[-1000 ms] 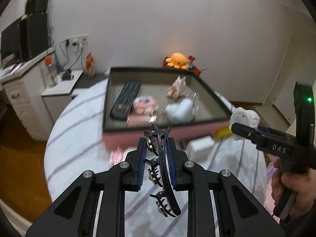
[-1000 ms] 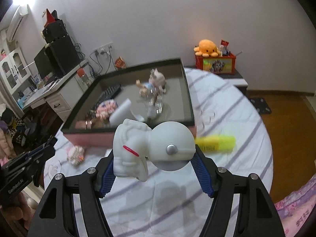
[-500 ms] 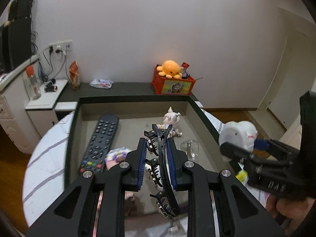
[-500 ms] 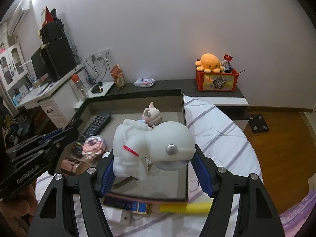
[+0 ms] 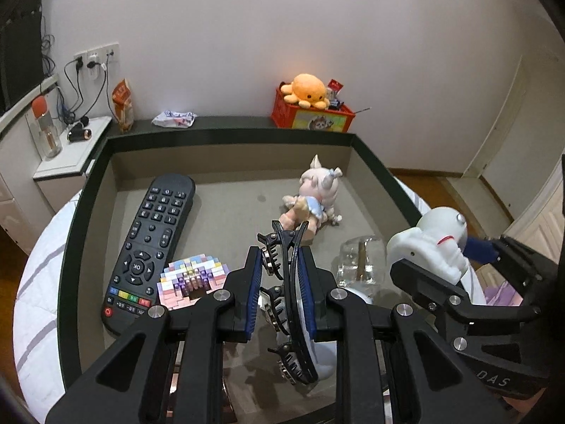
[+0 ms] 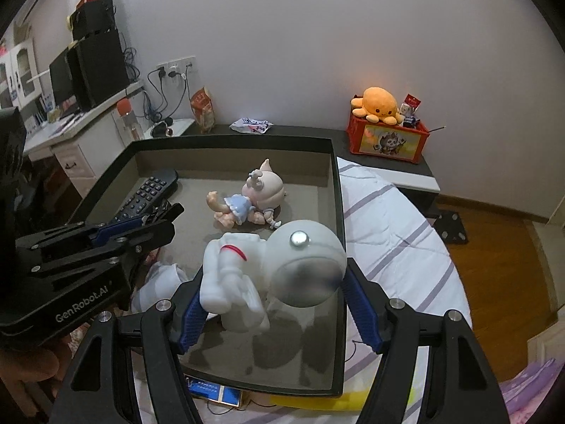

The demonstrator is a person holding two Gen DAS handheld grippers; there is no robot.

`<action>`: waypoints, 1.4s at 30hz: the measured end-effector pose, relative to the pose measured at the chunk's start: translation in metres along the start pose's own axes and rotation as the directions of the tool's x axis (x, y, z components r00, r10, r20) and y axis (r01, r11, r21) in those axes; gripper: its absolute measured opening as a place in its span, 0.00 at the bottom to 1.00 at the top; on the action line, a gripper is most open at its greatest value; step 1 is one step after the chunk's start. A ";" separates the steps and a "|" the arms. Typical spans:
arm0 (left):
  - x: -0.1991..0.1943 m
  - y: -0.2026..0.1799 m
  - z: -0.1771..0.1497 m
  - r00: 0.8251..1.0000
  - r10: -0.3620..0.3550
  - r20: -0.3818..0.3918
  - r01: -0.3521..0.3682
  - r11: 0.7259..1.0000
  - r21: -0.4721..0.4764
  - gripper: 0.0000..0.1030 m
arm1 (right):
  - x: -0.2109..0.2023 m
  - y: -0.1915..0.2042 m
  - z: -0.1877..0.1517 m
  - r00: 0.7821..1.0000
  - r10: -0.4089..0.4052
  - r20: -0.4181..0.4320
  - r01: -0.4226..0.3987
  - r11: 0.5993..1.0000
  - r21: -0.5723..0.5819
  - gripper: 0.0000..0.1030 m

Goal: Organize rigid objects
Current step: 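Lower the hair clip and astronaut into the pink box and open both grippers, then withdraw both grippers from the box back over the table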

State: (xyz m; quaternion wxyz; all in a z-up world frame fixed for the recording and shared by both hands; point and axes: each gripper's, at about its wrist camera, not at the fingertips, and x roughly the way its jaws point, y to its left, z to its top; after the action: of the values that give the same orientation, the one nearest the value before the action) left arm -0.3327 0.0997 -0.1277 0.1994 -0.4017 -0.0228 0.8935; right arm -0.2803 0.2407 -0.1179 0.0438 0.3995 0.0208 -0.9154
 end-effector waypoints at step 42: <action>-0.193 -0.018 -0.080 0.959 0.143 0.244 -0.140 0.990 -0.028 1.00 | -0.120 0.025 -0.064 0.990 0.065 0.128 -0.078 0.992 0.099 1.00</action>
State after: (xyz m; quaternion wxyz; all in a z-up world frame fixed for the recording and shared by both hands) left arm -0.1532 0.0346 -0.0408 0.1287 -0.2899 -0.0232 0.9481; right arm -0.1501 0.2285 -0.0737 0.0570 0.3441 -0.0441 -0.9362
